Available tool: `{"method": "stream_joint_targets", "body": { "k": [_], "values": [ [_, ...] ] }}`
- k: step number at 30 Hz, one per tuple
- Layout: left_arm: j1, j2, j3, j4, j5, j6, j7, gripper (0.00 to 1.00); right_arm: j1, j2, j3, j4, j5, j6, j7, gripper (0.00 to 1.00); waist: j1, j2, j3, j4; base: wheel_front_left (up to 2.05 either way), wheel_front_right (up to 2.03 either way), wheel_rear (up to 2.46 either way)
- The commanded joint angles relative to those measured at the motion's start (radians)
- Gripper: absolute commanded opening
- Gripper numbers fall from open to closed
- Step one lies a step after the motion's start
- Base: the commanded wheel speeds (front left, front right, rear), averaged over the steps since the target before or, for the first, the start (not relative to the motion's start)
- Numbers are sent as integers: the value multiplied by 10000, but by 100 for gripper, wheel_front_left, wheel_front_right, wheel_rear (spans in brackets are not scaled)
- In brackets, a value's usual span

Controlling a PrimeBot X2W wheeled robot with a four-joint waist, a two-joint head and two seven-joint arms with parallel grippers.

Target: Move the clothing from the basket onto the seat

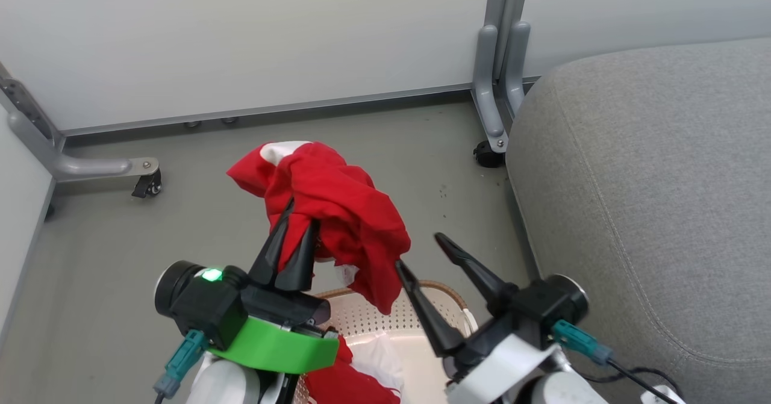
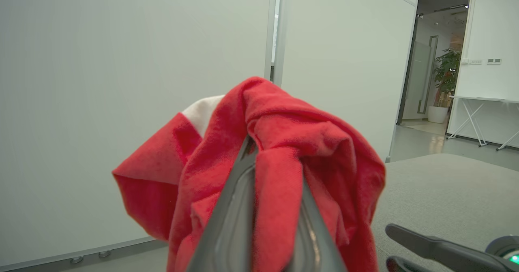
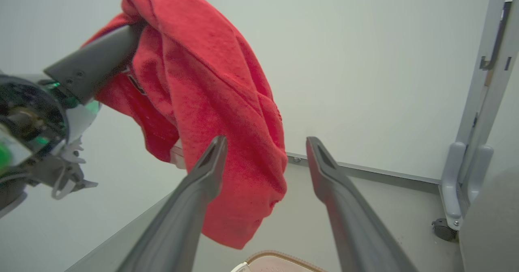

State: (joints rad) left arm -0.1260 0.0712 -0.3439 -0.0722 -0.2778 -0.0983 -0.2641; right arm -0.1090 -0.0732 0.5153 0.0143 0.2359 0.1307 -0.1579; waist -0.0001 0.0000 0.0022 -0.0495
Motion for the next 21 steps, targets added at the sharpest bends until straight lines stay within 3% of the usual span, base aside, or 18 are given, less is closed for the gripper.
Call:
{"method": "stream_joint_targets", "body": {
  "k": [1, 6, 18, 19, 20, 21],
  "values": [
    [-170, -26, -33, 30, 101, -65, -3, 0, -290, 10, 261, 65, 119, 1, -109, 100, 1, 0, 29, 62, 0, 0, 0],
    [-293, -41, -200, 168, 79, -77, -3, 0, -1178, 26, 1063, 422, 483, 1, -313, 100, 1, 0, 96, 242, 0, 0, 0],
    [-391, -61, -566, 267, 25, -148, -3, 0, -2728, 134, 1815, 2068, 650, 1, -394, 100, 1, 0, 148, 515, 0, 0, 0],
    [-400, -61, -586, 269, 15, -153, -3, 0, -2822, 143, 1867, 2182, 707, 1, -412, 94, 1, 0, 147, 523, 0, 0, 0],
    [-409, -63, -609, 269, -7, -158, -3, 0, -2918, 148, 1965, 2325, 803, 1, -385, 57, 1, 0, 145, 529, 0, 0, 0],
    [-416, -64, -621, 268, -23, -161, -3, 0, -2974, 158, 2022, 2421, 882, 1, -371, 33, 1, 0, 145, 534, 0, 0, 0]
  ]
}}
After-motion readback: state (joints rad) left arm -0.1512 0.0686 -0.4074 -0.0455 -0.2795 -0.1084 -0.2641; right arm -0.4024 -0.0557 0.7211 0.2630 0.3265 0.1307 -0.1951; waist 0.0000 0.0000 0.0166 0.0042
